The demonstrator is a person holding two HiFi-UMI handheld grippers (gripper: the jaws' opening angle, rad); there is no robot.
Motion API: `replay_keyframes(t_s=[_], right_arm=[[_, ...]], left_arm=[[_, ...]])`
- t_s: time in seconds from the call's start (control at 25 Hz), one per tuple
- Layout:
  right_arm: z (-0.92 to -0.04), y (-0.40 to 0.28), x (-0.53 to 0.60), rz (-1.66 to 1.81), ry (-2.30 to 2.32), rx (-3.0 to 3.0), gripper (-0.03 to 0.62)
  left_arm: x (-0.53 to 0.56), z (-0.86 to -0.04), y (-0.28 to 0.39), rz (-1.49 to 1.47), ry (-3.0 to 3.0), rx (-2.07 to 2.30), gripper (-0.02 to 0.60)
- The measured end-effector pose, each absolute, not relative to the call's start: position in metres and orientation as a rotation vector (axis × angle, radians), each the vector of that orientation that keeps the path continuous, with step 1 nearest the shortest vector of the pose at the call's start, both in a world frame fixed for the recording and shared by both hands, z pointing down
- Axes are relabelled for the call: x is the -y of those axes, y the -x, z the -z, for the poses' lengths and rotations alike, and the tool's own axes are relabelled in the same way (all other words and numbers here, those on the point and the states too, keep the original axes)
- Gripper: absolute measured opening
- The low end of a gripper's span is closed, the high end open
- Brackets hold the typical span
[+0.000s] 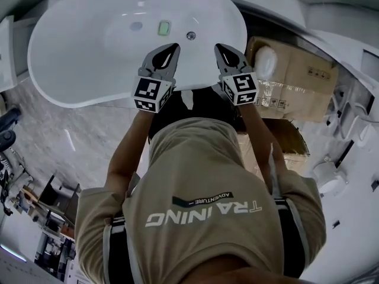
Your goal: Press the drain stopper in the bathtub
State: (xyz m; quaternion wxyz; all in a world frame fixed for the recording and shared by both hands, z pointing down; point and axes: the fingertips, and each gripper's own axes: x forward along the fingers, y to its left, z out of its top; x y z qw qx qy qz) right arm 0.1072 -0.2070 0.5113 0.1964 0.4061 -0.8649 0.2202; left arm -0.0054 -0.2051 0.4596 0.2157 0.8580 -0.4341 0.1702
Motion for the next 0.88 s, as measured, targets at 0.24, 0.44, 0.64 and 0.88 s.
replay_keyframes(t_s=[0.24,0.44,0.64,0.88], right_arm=[[-0.607,-0.105,0.206,-0.618,-0.973,2.346,0.009],[-0.687,-0.104,0.206,-0.653,-0.922,2.267,0.009],[-0.768,-0.088,0.208,-0.704,-0.895,2.198,0.009],[-0.835,-0.069,0.212,-0.784,-0.896,2.136,0.009]], left_arm=[[0.217,-0.538,-0.003,-0.526,-2.292,1.191,0.002],[0.221,-0.62,0.002,-0.593,-2.227,1.156,0.002],[0.225,-0.705,0.027,-0.679,-2.164,1.173,0.002],[0.227,-0.782,0.043,-0.706,-2.09,1.166,0.002]])
